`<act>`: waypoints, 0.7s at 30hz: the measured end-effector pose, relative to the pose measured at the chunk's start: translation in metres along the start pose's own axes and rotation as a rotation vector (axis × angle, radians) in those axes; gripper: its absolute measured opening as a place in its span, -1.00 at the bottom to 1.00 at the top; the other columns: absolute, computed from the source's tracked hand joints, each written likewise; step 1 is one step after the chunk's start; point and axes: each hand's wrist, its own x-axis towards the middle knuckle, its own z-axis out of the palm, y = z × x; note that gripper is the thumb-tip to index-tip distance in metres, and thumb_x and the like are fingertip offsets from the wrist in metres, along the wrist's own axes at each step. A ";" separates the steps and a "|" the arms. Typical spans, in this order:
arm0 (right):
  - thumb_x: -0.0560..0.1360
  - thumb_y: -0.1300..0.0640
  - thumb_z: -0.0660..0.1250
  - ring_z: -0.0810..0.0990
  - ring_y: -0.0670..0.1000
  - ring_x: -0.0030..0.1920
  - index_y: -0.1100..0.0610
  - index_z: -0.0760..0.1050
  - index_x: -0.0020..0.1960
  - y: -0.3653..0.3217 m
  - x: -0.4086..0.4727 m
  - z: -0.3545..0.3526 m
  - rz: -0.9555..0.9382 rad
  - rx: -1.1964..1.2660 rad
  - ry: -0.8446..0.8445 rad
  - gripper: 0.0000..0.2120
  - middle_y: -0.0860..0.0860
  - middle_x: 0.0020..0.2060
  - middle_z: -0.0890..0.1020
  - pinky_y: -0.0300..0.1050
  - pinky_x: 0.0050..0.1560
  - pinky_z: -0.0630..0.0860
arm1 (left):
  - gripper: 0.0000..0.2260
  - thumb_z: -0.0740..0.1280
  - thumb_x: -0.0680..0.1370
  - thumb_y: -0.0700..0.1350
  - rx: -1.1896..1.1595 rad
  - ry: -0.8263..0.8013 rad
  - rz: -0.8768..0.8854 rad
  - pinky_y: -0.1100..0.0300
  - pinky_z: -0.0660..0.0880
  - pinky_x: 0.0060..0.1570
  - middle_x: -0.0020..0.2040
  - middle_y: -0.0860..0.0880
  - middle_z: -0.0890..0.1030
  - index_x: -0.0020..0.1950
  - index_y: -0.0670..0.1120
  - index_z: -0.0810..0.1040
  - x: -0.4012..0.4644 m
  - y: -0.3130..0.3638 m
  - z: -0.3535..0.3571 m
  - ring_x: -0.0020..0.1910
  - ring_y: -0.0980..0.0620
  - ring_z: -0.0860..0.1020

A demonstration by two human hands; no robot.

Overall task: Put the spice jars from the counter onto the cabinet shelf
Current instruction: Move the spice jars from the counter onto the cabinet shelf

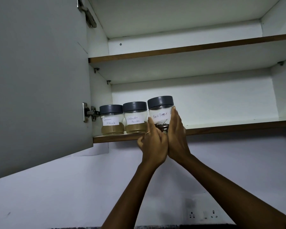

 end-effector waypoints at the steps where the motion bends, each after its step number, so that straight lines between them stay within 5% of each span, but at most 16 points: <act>1: 0.55 -0.09 0.19 0.00 0.04 0.53 0.18 -0.23 0.52 0.002 0.000 0.003 -0.002 -0.086 -0.014 -0.21 0.10 0.54 -0.03 0.06 0.51 -0.01 | -0.45 0.02 0.63 -0.08 0.021 -0.020 -0.003 -0.02 -0.01 0.41 0.32 -0.04 0.47 0.56 -0.03 -0.16 0.002 -0.004 0.001 0.37 0.01 0.35; 5: 0.56 -0.08 0.16 -0.07 0.00 0.54 0.22 -0.30 0.51 0.010 -0.005 0.008 -0.006 -0.340 -0.076 -0.19 0.10 0.55 -0.09 -0.02 0.48 -0.17 | -0.42 0.02 0.63 -0.06 0.146 -0.099 0.026 -0.03 -0.10 0.42 0.57 -0.01 0.08 0.55 -0.08 -0.22 0.006 -0.014 0.003 0.54 0.05 -0.01; 15: 0.50 -0.09 0.24 0.17 0.06 0.48 0.25 -0.32 0.50 0.012 -0.008 -0.001 0.007 -0.464 -0.169 -0.09 0.14 0.54 -0.04 0.06 0.48 -0.10 | -0.34 0.06 0.58 -0.02 0.202 -0.153 0.010 -0.06 -0.09 0.40 0.57 -0.05 0.06 0.54 -0.12 -0.27 0.010 -0.014 0.007 0.54 -0.02 -0.08; 21: 0.56 -0.07 0.13 -0.08 0.07 0.54 0.22 -0.30 0.51 0.006 -0.017 -0.010 0.012 -0.438 -0.239 -0.21 0.16 0.54 -0.15 0.08 0.50 -0.19 | -0.35 0.09 0.58 -0.09 0.138 -0.095 0.065 -0.04 -0.12 0.42 0.58 0.00 -0.07 0.55 -0.08 -0.23 -0.001 -0.017 0.008 0.54 0.06 -0.14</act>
